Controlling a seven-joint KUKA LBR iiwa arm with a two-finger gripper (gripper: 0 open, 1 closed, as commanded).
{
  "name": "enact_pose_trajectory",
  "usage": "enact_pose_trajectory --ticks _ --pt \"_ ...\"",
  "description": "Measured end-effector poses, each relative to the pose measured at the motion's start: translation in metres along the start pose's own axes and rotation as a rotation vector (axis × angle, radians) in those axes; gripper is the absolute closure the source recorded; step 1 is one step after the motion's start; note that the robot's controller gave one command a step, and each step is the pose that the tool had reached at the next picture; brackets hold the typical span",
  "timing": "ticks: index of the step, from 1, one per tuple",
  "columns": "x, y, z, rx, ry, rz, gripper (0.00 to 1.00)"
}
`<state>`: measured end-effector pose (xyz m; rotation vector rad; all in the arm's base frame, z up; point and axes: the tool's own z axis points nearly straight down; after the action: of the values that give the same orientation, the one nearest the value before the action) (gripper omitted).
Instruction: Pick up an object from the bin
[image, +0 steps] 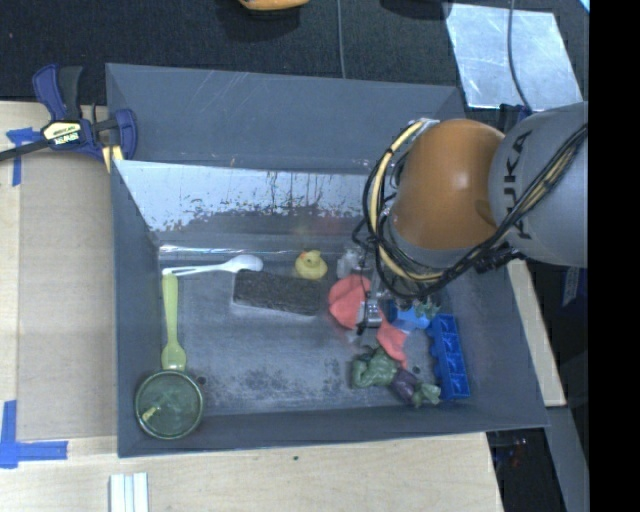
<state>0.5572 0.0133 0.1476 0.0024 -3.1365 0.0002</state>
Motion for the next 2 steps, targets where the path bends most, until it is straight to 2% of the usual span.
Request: enact_pose_trajectory --ticks 1,2 --pt "-0.002 0.0 -0.005 0.0 -0.009 0.0 0.0" --pt "-0.003 0.007 -0.026 0.0 -0.01 0.002 0.0"
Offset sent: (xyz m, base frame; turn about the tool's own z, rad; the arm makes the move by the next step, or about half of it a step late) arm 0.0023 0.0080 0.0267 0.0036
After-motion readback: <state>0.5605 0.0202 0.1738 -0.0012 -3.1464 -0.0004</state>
